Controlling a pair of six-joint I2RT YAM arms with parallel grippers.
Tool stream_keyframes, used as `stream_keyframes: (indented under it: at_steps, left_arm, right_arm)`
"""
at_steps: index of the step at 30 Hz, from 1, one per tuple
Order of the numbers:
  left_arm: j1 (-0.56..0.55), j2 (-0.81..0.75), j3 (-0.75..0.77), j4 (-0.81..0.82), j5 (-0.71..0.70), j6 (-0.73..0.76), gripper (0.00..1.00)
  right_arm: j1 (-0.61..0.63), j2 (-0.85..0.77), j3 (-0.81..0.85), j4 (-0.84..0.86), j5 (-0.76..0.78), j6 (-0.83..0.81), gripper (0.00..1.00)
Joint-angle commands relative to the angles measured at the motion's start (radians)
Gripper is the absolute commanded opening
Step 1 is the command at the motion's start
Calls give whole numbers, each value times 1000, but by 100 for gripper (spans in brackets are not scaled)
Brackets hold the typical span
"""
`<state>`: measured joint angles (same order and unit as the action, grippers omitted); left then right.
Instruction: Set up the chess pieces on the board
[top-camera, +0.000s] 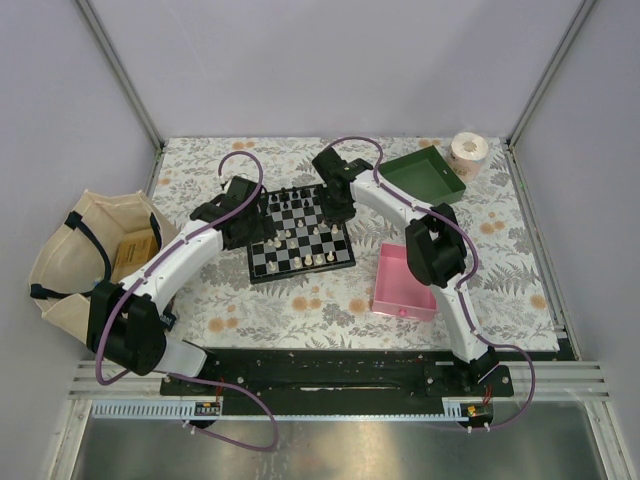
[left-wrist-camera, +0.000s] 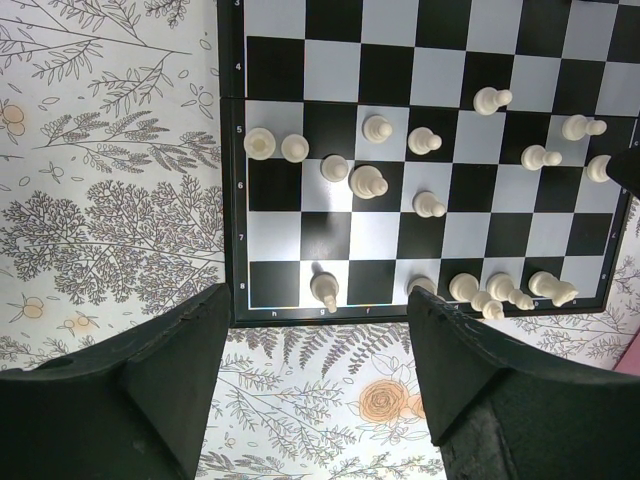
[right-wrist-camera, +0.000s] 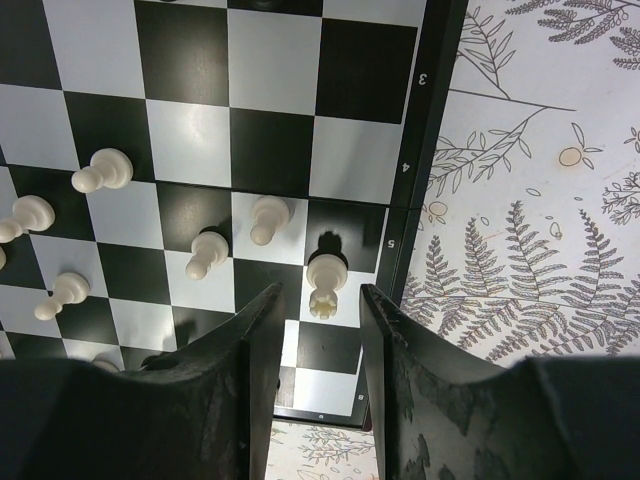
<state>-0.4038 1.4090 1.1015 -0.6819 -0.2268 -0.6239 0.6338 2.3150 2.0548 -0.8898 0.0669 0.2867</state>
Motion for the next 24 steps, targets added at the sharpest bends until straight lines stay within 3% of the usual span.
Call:
stream_keyframes:
  at_steps: [1,12,24]
  left_arm:
    - [5,-16,9,22,-29,10,75]
    - [5,-8,14,24,-26,13,75]
    - [6,-12,18,19,-23,16,75]
  right_arm:
    - [-6,-5,16,-12,-9,-12,44]
    - [-8,1,8,-15,-13,-7,41]
    - [-8,-11,-12,-15,-15,-3,31]
